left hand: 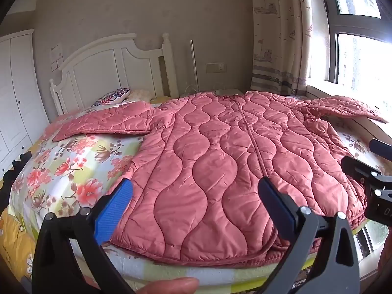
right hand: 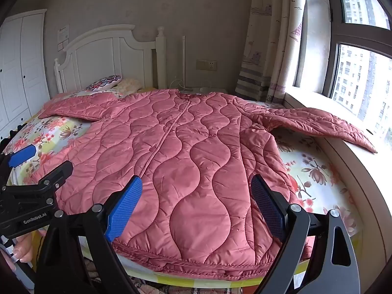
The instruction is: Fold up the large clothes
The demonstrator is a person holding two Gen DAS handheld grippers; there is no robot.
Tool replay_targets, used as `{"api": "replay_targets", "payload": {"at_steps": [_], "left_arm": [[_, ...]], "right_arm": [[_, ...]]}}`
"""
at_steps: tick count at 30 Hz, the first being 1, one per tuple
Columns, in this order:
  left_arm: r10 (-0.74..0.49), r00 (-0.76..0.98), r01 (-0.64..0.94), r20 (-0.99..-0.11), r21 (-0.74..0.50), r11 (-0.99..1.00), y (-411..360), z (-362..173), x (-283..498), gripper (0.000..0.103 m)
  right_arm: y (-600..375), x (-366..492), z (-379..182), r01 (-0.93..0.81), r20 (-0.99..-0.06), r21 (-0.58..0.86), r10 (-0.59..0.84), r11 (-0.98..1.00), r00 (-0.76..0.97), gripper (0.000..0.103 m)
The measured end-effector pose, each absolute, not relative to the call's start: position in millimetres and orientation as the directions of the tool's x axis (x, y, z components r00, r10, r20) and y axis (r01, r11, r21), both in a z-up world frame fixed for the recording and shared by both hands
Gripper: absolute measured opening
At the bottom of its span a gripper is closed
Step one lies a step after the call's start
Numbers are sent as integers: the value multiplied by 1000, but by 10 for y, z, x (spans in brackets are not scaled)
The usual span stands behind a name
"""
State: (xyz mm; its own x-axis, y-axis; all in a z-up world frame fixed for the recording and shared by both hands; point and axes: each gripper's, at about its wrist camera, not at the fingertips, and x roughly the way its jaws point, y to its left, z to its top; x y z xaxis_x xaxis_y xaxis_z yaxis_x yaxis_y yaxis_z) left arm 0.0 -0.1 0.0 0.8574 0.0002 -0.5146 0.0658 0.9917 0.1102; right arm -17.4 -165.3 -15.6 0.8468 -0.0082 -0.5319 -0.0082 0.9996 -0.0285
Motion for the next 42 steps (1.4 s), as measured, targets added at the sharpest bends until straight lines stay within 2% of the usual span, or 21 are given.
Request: {"api": "replay_targets", "payload": {"at_steps": [42], "left_arm": [[-8,832,72,-555,95,993,50,-119,30,101]], "right_arm": [[-1637,-151,-218,-11,-538,-36,-10,999,843,87]]}}
